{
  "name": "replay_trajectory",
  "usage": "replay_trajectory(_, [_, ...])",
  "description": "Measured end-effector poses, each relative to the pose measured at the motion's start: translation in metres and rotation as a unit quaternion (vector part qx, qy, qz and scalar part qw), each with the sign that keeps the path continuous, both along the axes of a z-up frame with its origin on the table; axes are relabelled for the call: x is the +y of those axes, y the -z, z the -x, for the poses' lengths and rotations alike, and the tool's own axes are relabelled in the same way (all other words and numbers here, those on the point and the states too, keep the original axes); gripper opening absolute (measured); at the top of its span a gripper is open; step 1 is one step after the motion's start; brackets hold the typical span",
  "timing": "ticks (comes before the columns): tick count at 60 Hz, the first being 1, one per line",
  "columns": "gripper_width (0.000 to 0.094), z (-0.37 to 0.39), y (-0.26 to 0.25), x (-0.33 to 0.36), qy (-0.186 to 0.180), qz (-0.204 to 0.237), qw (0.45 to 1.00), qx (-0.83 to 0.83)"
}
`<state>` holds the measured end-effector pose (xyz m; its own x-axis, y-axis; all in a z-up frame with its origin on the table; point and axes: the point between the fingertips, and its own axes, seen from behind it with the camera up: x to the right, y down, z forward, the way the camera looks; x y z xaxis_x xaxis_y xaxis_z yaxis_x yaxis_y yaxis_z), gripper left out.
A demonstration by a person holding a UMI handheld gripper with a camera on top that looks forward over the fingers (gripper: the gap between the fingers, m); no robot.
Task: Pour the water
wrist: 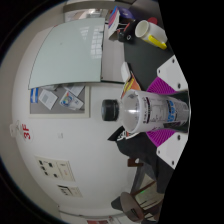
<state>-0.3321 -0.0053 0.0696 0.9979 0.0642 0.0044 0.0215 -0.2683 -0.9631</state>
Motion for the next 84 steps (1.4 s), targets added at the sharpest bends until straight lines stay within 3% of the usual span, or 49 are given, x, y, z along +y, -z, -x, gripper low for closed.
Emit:
replay_trajectory(8, [0.0391, 0.002, -0.042, -0.007, -0.025, -0.028, 0.998, 0.046])
replay_trajectory(17, [0.0390, -0.008, -0.128, -0.010, -0.050, -0.063, 0.965, 0.249])
replay_trajectory(23, [0.0388, -0.024, -0.181, -0.011, -0.086, -0.073, 0.898, 0.425])
replay_trajectory(29, [0.0385, -0.052, -0.219, -0.013, -0.130, -0.082, 0.786, 0.599])
replay_trajectory(35, [0.0388, -0.091, -0.222, -0.009, -0.131, -0.074, 0.667, 0.729])
replay_trajectory(44, [0.0384, -0.144, -0.186, 0.011, -0.106, -0.066, 0.488, 0.864])
replay_trajectory(54, [0.0386, -0.164, -0.132, 0.023, -0.057, -0.051, 0.416, 0.906])
replay_trajectory(65, [0.0391, -0.180, -0.133, 0.021, -0.055, -0.050, 0.411, 0.908])
replay_trajectory(71, [0.0386, -0.177, -0.139, 0.022, -0.061, -0.037, 0.435, 0.898])
replay_trajectory(78, [0.0385, -0.167, -0.168, 0.013, -0.082, -0.022, 0.566, 0.820])
replay_trajectory(84, [0.0389, -0.183, -0.202, 0.008, -0.103, -0.059, 0.731, 0.672])
